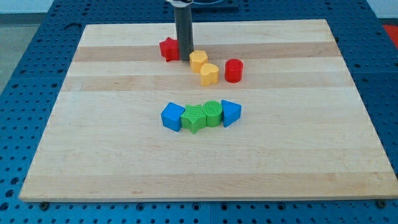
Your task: Push the red star down down a bit
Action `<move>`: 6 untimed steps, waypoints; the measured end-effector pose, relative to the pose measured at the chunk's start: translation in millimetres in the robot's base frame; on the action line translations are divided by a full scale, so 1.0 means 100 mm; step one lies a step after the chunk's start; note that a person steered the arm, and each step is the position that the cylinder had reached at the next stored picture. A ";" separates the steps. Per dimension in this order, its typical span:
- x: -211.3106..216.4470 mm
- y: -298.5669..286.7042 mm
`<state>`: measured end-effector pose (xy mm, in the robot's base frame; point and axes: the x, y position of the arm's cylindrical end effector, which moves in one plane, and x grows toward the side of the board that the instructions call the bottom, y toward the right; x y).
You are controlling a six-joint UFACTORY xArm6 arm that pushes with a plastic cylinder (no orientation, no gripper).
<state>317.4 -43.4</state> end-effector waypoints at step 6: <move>-0.46 -0.52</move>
